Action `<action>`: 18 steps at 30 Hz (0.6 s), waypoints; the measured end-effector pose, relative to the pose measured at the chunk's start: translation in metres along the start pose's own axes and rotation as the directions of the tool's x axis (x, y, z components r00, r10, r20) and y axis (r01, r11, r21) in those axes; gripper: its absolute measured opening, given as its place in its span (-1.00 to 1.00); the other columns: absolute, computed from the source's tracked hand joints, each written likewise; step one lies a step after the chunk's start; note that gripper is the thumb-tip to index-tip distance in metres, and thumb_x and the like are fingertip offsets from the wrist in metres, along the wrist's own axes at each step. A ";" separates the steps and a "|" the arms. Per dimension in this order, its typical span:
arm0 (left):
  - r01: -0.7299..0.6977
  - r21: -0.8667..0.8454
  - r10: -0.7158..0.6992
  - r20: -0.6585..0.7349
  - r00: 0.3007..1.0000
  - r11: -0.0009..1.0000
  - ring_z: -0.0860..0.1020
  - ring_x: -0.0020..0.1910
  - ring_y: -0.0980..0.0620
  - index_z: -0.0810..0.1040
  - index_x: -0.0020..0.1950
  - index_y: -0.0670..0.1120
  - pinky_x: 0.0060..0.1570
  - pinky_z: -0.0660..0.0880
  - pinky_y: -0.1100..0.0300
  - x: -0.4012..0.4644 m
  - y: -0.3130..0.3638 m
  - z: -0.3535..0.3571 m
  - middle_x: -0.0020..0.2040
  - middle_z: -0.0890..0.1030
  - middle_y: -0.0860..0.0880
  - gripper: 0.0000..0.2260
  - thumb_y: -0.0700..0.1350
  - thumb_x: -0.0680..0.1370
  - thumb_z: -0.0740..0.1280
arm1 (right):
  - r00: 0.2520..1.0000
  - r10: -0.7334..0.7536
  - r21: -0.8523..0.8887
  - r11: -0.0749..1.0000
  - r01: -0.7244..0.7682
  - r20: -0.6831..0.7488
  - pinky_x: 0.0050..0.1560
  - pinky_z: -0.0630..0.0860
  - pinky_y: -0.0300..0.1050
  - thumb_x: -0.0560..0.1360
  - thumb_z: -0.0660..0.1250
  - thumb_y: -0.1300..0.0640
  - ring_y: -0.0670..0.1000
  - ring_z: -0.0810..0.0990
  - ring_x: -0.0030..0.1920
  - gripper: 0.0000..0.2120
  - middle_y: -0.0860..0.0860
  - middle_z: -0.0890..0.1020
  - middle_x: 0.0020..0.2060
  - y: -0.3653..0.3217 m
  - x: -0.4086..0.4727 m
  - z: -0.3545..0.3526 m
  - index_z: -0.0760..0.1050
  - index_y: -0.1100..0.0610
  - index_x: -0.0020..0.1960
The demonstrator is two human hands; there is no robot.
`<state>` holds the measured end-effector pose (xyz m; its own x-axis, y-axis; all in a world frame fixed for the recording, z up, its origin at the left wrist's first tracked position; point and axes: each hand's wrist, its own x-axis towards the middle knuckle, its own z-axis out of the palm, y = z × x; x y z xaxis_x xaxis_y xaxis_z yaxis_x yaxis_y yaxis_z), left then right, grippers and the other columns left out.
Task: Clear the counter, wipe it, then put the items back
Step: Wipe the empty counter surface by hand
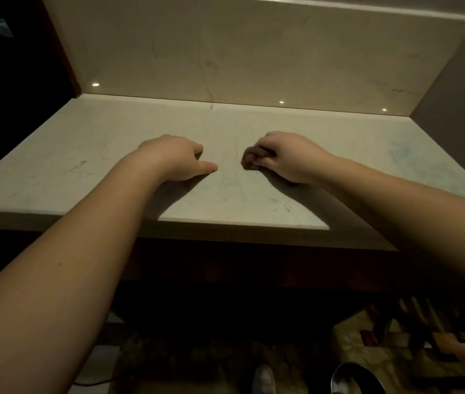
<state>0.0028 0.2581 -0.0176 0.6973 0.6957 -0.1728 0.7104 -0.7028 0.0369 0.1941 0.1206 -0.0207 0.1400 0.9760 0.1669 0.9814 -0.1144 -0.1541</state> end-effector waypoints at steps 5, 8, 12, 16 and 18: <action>0.013 0.036 -0.012 -0.012 1.000 0.999 0.39 0.31 -0.17 0.36 0.42 0.06 0.12 0.42 -0.08 -0.004 0.001 0.002 0.45 0.35 -0.06 -0.39 0.40 0.51 0.10 | 0.991 -0.130 0.090 0.988 0.127 0.032 -0.09 0.35 -0.12 0.52 0.32 0.00 0.05 0.50 -0.01 -0.78 0.00 0.54 -0.02 -0.007 -0.017 -0.001 0.55 0.09 0.10; 0.022 0.040 -0.022 0.000 1.000 0.999 0.40 0.30 -0.16 0.37 0.41 0.06 0.09 0.42 -0.07 -0.003 0.001 0.001 0.43 0.36 -0.05 -0.39 0.40 0.50 0.10 | 0.938 -0.343 0.217 0.920 0.325 0.050 -0.14 0.41 -0.13 0.49 0.30 -0.03 -0.08 0.48 -0.12 -0.82 -0.10 0.50 -0.11 -0.019 -0.067 -0.006 0.56 0.03 0.01; 0.031 0.029 -0.031 0.027 0.999 0.999 0.40 0.30 -0.16 0.37 0.41 0.04 0.11 0.41 -0.05 -0.003 0.005 -0.002 0.44 0.36 -0.06 -0.41 0.37 0.52 0.12 | 0.930 -0.352 0.182 0.926 0.330 0.105 -0.13 0.43 -0.08 0.48 0.29 -0.01 -0.01 0.52 -0.07 -0.81 -0.05 0.54 -0.08 -0.008 -0.058 -0.009 0.56 0.04 0.02; 0.052 0.034 -0.053 0.046 0.998 0.998 0.34 0.38 -0.17 0.34 0.45 0.03 0.24 0.36 -0.08 -0.005 0.011 -0.004 0.52 0.26 -0.06 -0.42 0.34 0.55 0.13 | 0.998 -0.053 -0.025 0.998 0.054 0.043 -0.01 0.36 -0.09 0.54 0.28 0.00 0.11 0.49 0.10 -0.76 0.05 0.55 0.06 0.023 0.016 -0.009 0.52 0.09 0.14; 0.060 0.026 -0.061 0.055 0.997 0.998 0.32 0.40 -0.18 0.31 0.48 0.04 0.26 0.34 -0.09 -0.006 0.011 -0.004 0.54 0.22 -0.05 -0.42 0.32 0.55 0.12 | 0.996 -0.068 -0.042 0.997 0.071 0.053 -0.06 0.33 -0.11 0.54 0.28 0.00 0.11 0.49 0.08 -0.78 0.05 0.54 0.04 0.021 0.026 -0.007 0.53 0.10 0.10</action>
<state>0.0068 0.2464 -0.0124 0.6463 0.7282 -0.2282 0.7480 -0.6636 0.0011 0.2193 0.1425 -0.0128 0.0656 0.9899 0.1256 0.9935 -0.0530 -0.1010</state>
